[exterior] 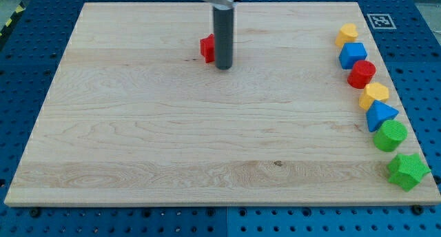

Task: Place the red star towards the top of the yellow heart

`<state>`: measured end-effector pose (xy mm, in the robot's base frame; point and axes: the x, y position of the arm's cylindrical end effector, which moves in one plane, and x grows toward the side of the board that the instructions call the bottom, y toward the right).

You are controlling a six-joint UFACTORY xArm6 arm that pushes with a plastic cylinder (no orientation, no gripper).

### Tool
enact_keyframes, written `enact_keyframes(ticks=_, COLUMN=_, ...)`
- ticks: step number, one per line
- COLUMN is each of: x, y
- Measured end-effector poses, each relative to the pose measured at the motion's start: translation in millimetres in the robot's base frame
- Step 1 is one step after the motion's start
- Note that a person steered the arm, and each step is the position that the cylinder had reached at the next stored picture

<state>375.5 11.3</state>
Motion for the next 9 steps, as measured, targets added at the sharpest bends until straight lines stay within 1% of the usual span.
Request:
enact_keyframes(ticks=1, x=1.3, y=6.0)
enact_keyframes(ticks=2, x=23.1, y=-10.3)
enact_keyframes(ticks=3, x=26.6, y=-50.3)
enact_keyframes(ticks=4, x=12.7, y=-62.3)
enact_keyframes(ticks=5, x=2.2, y=-39.9)
enact_keyframes(ticks=6, x=-17.4, y=-33.1)
enact_keyframes(ticks=9, x=-47.7, y=-54.3)
